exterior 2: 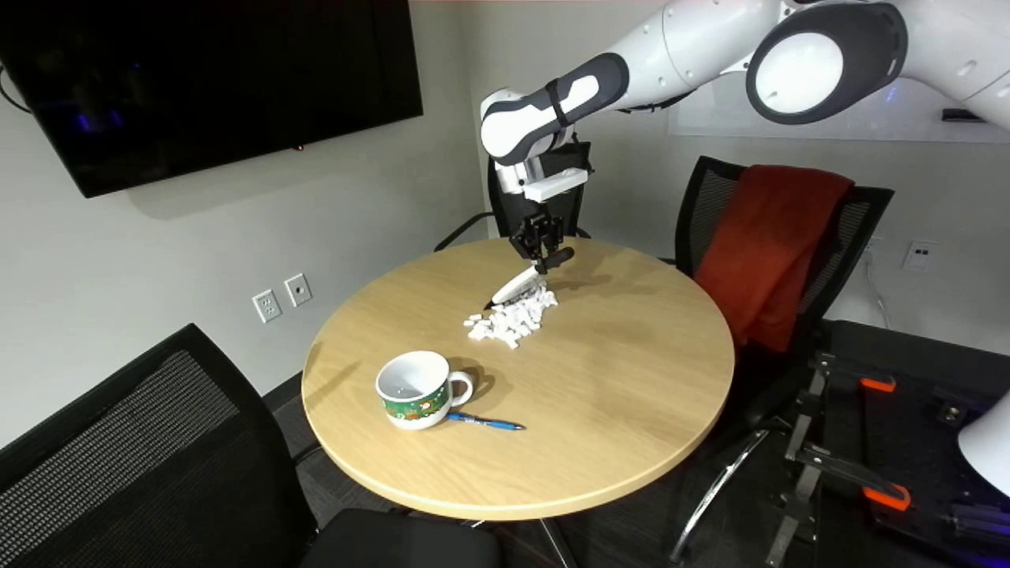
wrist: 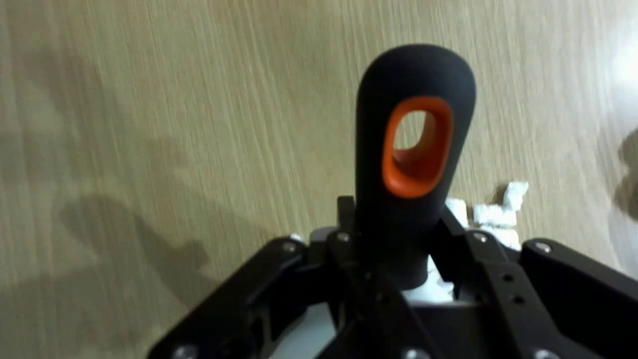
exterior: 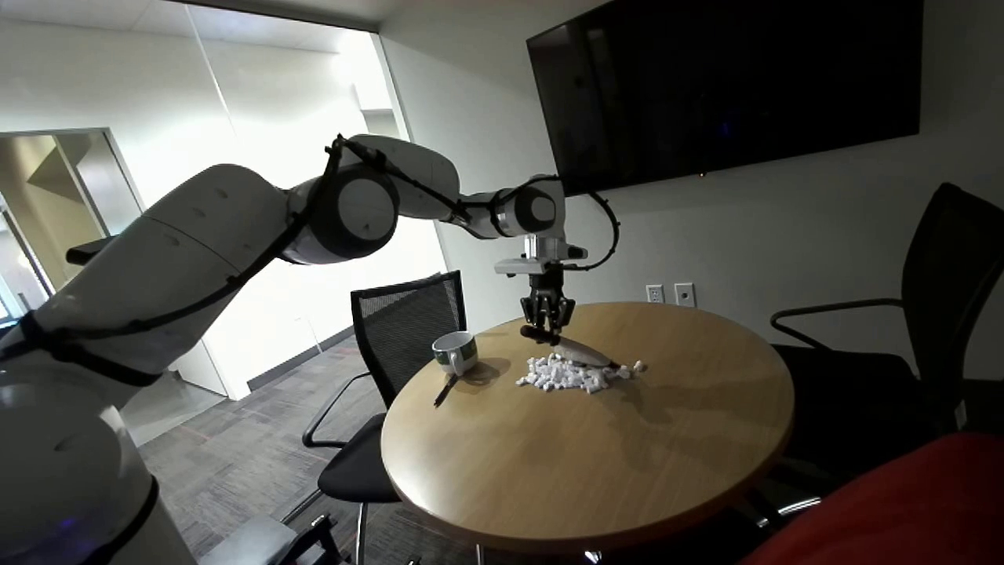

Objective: Sweep the white objects to the right

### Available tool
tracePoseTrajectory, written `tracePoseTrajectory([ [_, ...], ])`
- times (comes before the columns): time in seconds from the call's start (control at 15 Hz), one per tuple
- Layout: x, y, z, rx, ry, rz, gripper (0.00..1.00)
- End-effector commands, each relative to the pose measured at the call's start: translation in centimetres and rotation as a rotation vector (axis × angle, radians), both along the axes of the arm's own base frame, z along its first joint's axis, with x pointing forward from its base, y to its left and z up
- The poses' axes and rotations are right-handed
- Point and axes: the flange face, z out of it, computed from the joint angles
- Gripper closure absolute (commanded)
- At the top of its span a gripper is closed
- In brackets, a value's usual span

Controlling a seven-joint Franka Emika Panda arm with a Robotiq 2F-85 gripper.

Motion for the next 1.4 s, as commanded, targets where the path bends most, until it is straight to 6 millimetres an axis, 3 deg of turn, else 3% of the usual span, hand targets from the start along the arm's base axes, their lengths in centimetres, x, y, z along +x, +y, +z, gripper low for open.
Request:
tracePoseTrajectory([
  [0.0, -3.1, 1.8, 1.3, 0.027, 0.152, 0.050, 0.88],
  [0.33, -4.9, 2.7, 2.9, 0.054, 0.210, 0.080, 0.88],
  [0.6, -2.7, 0.6, 5.8, 0.003, -0.044, 0.009, 0.88],
  [0.8, -1.1, -2.3, 7.1, -0.043, -0.211, -0.053, 0.88],
  [1.13, 0.1, -7.0, 6.2, -0.167, -0.389, -0.241, 0.88],
  [1.33, -0.4, -8.3, 4.6, -0.227, -0.374, -0.348, 0.88],
])
